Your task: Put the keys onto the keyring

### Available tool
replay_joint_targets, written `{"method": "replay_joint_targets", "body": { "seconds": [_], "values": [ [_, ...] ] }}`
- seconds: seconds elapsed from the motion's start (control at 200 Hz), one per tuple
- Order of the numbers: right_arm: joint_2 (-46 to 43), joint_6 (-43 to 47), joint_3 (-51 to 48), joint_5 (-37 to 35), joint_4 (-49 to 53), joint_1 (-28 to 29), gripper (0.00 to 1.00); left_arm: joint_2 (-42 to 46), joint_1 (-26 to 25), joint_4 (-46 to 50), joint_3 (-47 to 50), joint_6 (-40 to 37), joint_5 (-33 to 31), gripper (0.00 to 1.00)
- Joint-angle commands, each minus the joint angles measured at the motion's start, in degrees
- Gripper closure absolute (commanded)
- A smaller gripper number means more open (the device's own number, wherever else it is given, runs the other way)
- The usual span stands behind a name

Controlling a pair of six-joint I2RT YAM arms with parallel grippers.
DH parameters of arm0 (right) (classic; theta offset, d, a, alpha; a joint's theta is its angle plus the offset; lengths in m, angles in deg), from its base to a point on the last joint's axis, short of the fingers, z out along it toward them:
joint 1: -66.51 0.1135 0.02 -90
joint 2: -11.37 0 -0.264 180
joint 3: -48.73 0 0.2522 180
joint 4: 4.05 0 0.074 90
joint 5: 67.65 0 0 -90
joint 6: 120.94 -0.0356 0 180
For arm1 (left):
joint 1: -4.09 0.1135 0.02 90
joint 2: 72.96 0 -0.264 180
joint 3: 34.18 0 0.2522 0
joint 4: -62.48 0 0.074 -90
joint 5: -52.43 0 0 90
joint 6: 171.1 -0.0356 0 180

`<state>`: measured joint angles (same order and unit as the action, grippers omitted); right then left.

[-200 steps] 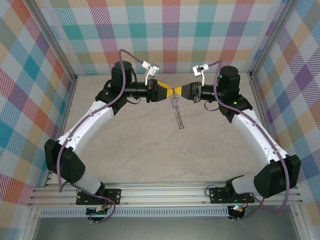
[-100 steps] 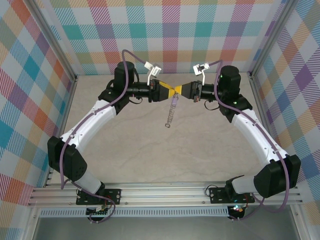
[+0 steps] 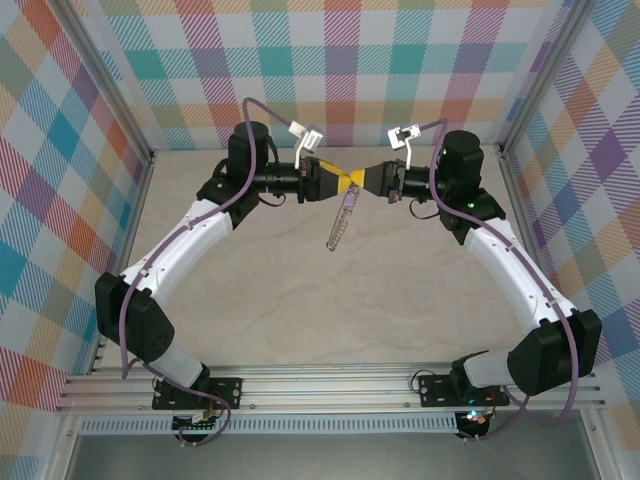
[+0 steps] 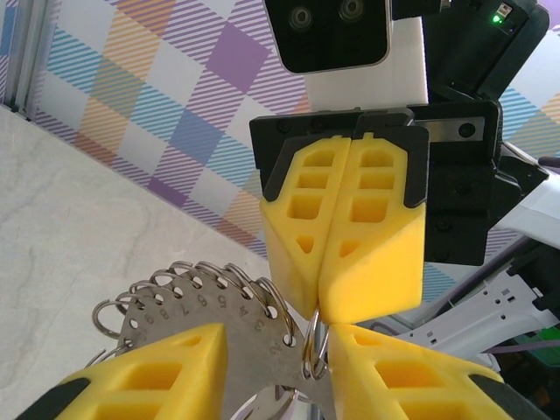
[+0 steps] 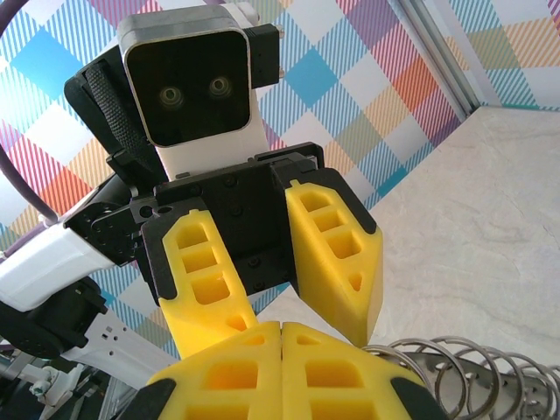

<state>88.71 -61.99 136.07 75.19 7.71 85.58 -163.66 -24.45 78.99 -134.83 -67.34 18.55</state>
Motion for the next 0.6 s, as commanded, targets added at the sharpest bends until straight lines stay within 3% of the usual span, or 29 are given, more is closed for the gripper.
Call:
{"method": "replay_joint_targets", "body": {
  "seconds": [0.0, 0.2, 0.425, 0.545, 0.595],
  "values": [
    [0.4, -0.6, 0.5, 2.4, -2.4, -0.1, 1.0, -0.6, -0.8, -3.7, -2.5, 1.2, 0.6, 0.65],
    [0.7, -1.1, 0.3, 2.7, -3.1, -0.1, 1.0, -1.2, -1.3, -3.9, -3.2, 1.4, 0.7, 0.7],
    [0.5, -1.7, -0.1, 2.7, -4.0, -0.1, 1.0, -1.8, -2.0, -5.2, -3.5, 2.3, 0.6, 1.0],
    [0.5, -1.6, 1.2, 1.3, -2.3, -0.1, 1.0, -1.7, -2.2, -6.5, -3.1, 3.9, -1.3, 1.0],
    [0.1, -1.3, 1.9, 0.5, -1.2, -0.3, 0.92, -1.6, -2.2, -8.0, -2.4, 5.0, -2.1, 1.0]
  ]
}}
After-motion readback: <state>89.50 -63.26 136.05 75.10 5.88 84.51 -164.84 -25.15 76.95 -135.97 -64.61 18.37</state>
